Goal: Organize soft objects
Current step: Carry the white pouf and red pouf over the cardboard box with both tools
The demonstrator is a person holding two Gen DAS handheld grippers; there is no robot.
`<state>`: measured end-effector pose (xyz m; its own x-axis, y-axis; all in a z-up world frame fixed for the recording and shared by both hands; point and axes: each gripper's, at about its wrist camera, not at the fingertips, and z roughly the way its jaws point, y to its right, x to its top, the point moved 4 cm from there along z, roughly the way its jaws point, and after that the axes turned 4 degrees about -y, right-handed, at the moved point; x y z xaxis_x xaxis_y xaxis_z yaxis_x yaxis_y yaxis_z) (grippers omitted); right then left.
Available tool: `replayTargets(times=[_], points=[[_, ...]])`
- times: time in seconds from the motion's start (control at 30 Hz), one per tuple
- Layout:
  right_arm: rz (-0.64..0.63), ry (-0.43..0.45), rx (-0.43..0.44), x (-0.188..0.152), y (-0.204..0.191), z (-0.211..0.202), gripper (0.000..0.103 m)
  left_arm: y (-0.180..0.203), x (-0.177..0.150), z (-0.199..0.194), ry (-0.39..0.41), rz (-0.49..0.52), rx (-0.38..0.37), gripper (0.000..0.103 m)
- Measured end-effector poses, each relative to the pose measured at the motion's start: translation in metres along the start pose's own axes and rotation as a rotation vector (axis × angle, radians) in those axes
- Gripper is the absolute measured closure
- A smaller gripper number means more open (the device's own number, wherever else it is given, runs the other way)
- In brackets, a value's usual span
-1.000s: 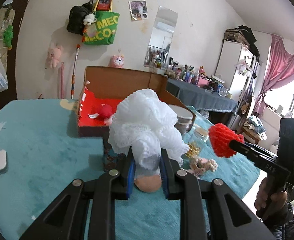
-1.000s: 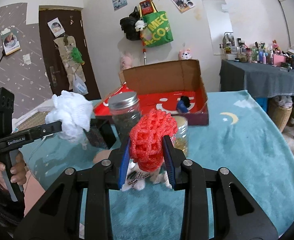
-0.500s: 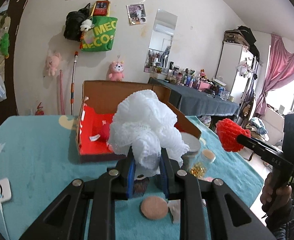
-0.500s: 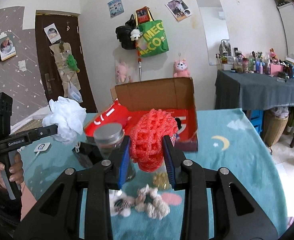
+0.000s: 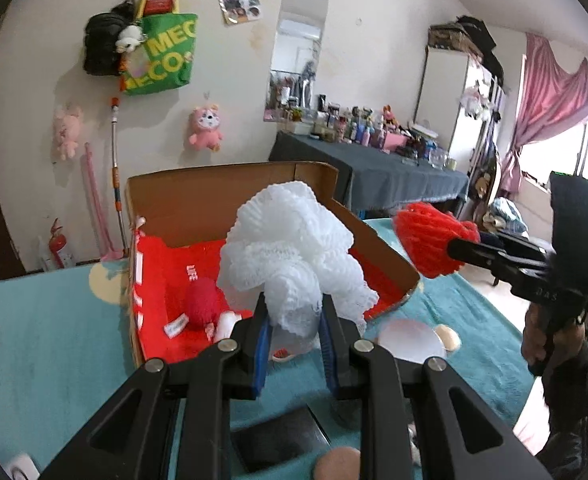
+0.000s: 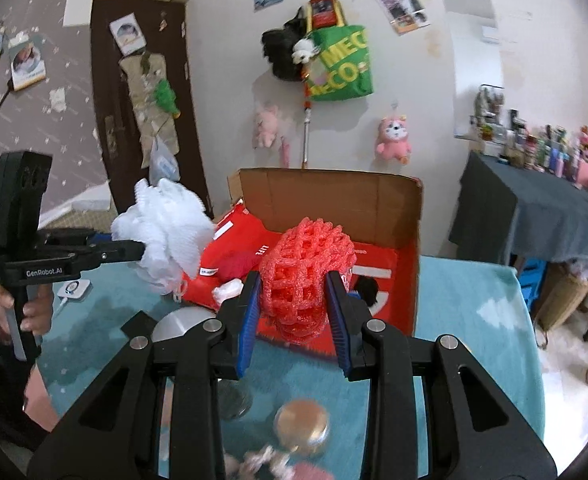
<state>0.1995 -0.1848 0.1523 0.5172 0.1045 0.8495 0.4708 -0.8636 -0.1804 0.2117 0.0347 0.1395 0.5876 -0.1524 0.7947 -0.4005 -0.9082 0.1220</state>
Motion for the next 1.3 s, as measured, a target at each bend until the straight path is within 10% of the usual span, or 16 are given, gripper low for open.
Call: replayTargets(times=[0.67,1.3], points=[[-0.005,-0.345,0.032,0.064,0.056,0.185,0.073,-0.055,0.071,0.154,-0.242,-0.02,-0.057,0.08],[0.109,-0.564,-0.076,0.054,0.096,0.285,0.07,-0.089,0.066,0.227,-0.333,-0.098,0.021,0.077]])
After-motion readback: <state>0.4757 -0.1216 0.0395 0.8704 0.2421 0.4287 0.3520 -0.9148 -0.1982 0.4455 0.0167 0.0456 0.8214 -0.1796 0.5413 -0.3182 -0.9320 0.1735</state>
